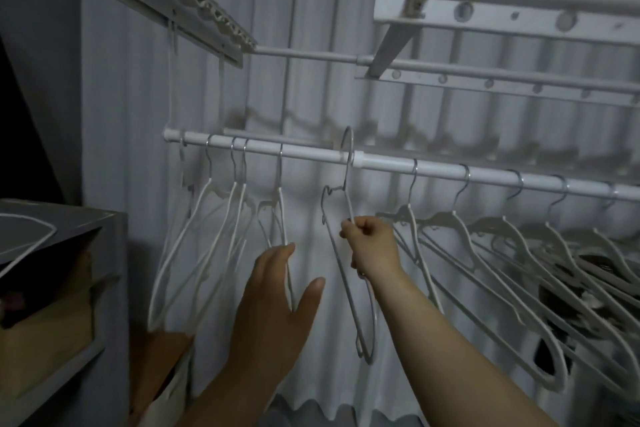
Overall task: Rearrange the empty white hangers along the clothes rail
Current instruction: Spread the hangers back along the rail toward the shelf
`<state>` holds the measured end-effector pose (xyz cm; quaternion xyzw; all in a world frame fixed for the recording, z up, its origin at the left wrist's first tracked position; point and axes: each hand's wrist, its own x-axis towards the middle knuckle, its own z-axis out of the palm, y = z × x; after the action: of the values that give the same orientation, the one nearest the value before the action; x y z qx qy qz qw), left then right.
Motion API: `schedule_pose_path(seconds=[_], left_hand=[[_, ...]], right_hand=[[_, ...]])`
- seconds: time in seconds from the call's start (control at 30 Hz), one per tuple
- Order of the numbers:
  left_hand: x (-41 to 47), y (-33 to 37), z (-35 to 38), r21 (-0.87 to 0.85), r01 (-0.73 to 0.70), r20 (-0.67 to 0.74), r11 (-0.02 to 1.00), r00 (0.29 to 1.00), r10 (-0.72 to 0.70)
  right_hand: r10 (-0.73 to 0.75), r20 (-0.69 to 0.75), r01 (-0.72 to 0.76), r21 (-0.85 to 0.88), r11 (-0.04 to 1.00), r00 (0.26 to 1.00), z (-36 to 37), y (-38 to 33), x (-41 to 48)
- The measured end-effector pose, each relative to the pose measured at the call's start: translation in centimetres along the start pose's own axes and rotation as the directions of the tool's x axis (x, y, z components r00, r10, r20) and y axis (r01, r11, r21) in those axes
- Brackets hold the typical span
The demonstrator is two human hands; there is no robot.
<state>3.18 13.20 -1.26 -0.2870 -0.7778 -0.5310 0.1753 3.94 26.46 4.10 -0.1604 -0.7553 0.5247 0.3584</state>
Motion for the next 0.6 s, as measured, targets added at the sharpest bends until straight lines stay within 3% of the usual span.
schedule_pose_path(seconds=[0.13,0.33,0.6], left_hand=[[0.6,-1.0,0.8,0.054,0.113,0.040,0.992,0.993,-0.115],[1.0,-2.5,1.6,-0.037,0.278,0.141,0.960,0.952,-0.271],[1.2,-2.4,1.2,-0.139,0.352,0.136,0.925,0.933,-0.335]], right_hand=[[0.052,-0.028,-0.052,0.003,0.999,0.998,-1.4,0.5,0.2],[0.094,-0.014,-0.095,-0.030,0.995,0.995,-1.9,1.5,0.5],[0.100,0.026,-0.099,-0.034,0.994,0.995,-0.7,1.5,0.8]])
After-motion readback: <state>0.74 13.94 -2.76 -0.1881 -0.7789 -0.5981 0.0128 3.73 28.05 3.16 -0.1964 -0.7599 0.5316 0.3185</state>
